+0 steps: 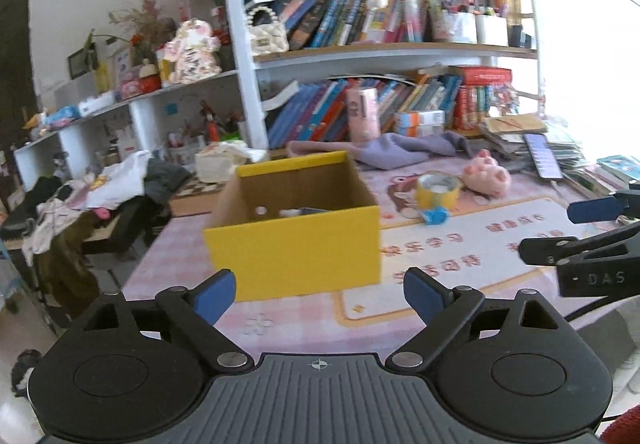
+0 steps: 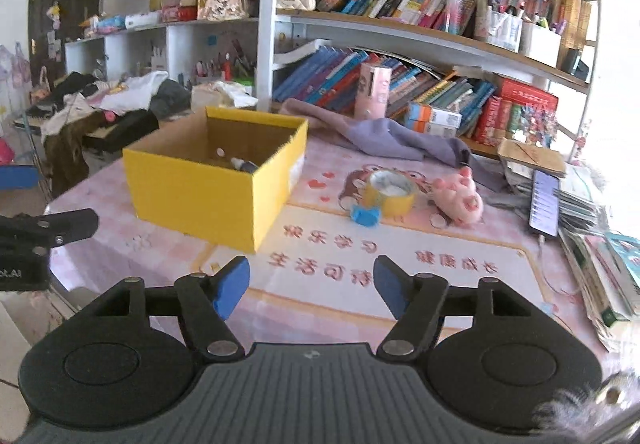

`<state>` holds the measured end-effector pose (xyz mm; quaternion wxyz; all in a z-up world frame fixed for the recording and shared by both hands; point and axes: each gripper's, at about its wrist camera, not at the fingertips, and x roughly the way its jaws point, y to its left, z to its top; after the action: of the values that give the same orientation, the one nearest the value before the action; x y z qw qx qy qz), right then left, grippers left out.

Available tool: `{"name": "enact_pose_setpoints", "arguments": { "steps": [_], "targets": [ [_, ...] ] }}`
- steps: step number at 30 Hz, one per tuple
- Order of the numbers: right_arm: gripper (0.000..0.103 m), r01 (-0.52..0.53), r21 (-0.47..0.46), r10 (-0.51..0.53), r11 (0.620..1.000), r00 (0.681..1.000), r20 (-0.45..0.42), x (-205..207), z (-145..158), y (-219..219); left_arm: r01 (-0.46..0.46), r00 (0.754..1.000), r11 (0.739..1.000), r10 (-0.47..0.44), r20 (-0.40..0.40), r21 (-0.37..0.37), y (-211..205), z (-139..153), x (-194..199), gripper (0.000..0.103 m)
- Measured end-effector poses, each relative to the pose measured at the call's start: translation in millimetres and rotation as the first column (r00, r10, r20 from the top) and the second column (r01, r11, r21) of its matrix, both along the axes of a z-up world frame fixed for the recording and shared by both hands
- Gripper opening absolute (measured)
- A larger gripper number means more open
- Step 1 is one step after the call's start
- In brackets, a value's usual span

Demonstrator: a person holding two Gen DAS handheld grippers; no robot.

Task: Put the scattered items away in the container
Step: 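Withdraw both tools from the box back toward the remaining items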

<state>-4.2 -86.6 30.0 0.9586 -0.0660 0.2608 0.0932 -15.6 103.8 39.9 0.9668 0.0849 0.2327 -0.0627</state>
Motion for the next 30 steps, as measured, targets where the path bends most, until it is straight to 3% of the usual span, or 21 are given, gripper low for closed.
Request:
{"name": "enact_pose_setpoints", "arguments": {
  "steps": [6, 16, 30],
  "targets": [
    [0.074, 0.052, -0.015, -0.052, 0.999, 0.999, -0.007, -9, -2, -13, 0.103, 0.994, 0.995, -0.103, -0.021, 0.014, -25, -8, 0, 0.093],
    [0.084, 0.126, -0.055, -0.127, 0.991, 0.992, -0.01, -8, -4, -36, 0.196, 0.98, 0.981, -0.195, -0.036, 0.012, -58, -13, 16, 0.094],
    [0.086, 0.128, -0.045, -0.13, 0.991, 0.99, -0.053, 27, -17, -73, 0.238, 0.969, 0.971, -0.237, -0.066, 0.007, -102, -24, 56, 0.094]
  ]
}}
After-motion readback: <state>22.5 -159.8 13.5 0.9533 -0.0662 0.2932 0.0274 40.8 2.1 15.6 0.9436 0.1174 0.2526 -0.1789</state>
